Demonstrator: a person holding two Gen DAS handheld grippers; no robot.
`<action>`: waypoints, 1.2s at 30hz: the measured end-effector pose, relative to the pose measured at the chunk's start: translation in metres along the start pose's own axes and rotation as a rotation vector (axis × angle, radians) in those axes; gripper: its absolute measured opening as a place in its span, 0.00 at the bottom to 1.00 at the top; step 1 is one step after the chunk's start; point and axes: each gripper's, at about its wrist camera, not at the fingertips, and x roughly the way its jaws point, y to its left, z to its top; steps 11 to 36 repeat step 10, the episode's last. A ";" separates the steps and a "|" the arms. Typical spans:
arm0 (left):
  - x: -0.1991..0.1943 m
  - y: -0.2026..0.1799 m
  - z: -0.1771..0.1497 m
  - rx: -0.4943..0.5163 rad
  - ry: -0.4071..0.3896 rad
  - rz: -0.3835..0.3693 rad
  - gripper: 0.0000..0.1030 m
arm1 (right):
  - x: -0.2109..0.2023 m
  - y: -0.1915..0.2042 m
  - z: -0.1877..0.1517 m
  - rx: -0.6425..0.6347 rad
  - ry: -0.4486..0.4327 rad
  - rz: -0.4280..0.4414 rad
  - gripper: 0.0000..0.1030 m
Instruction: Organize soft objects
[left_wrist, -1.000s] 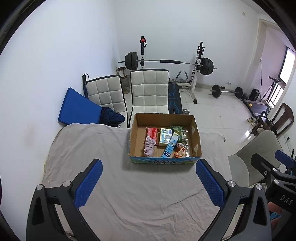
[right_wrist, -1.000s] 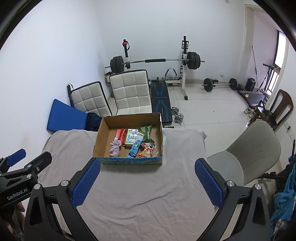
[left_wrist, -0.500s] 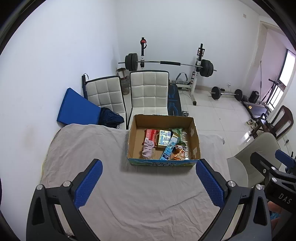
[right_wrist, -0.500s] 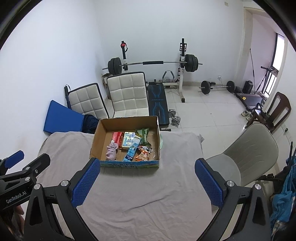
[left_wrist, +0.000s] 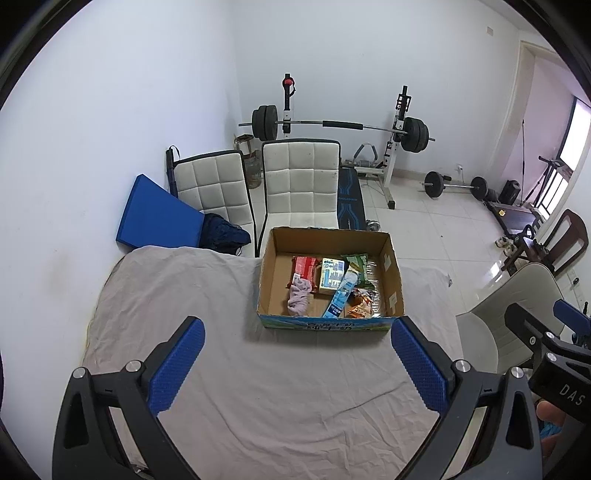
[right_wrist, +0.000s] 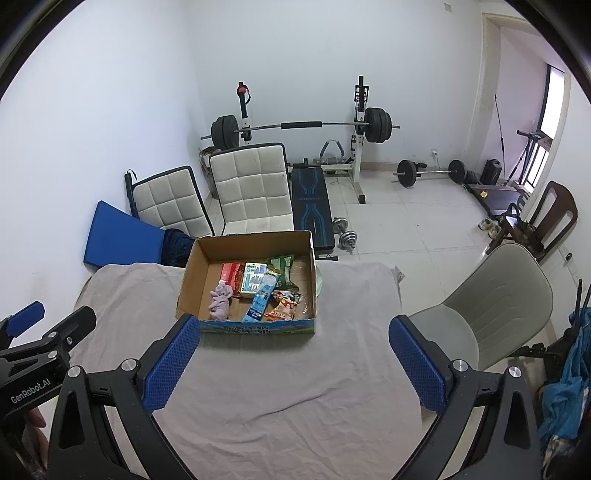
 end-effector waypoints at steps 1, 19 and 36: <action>0.000 0.000 0.000 -0.001 -0.001 0.001 1.00 | 0.000 0.000 -0.001 -0.001 -0.001 -0.001 1.00; 0.000 0.001 0.000 -0.004 -0.005 0.000 1.00 | 0.000 0.000 -0.001 -0.003 -0.002 -0.002 1.00; 0.000 0.001 0.000 -0.004 -0.005 0.000 1.00 | 0.000 0.000 -0.001 -0.003 -0.002 -0.002 1.00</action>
